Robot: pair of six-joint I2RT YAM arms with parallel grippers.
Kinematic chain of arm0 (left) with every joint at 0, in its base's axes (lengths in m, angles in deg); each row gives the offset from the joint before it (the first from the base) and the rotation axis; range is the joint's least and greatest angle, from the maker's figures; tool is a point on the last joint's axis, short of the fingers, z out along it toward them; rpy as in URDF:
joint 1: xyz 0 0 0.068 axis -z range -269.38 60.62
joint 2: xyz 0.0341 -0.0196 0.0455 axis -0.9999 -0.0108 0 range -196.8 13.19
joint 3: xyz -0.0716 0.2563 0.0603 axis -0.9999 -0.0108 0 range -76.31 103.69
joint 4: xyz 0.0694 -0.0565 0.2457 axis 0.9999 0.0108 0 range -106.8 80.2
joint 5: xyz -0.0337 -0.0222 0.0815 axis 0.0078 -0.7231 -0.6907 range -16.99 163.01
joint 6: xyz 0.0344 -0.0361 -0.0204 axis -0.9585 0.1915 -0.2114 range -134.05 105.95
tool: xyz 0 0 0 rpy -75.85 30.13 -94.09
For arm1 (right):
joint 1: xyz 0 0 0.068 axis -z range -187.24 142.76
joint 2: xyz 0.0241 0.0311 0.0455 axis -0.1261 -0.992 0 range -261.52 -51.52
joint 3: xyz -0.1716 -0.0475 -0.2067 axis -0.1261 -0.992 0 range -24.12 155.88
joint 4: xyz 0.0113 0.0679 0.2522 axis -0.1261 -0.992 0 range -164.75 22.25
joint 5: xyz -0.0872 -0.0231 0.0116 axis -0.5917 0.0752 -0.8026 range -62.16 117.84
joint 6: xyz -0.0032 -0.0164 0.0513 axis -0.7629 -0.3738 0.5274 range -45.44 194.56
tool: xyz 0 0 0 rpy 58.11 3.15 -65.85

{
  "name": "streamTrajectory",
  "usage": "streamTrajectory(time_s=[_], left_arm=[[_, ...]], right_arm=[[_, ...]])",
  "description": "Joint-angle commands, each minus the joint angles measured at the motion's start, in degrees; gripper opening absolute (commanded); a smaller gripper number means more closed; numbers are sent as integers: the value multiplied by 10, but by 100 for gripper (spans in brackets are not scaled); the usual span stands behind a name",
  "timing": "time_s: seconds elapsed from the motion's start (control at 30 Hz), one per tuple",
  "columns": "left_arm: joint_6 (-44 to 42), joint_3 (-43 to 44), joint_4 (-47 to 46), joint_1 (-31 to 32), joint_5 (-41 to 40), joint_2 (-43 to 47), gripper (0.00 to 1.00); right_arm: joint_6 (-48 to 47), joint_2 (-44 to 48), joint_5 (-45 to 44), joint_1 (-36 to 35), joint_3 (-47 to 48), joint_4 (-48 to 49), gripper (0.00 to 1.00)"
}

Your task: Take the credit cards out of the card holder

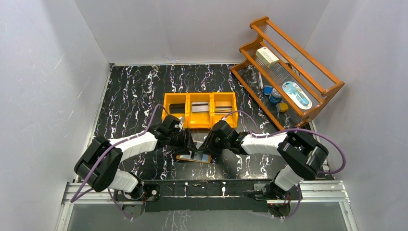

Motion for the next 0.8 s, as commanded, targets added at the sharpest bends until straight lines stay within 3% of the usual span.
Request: streamTrajectory(time_s=[0.0, 0.23, 0.5, 0.67, 0.77], left_arm=[[17, -32, -26, -2, 15, 13, 46], [46, -93, -100, -2, 74, 21, 30], [101, -145, -165, 1, 86, 83, 19], [101, -155, -163, 4, 84, 111, 19], [82, -140, -109, 3, 54, 145, 29]], right_arm=[[-2, -13, 0, 0, -27, -55, 44], [3, -2, -10, 0, -30, -59, 44], [3, -1, -14, 0, -31, -66, 45], [1, 10, -25, 0, -25, -76, 46], [-12, 13, -31, 0, -17, -84, 46]])
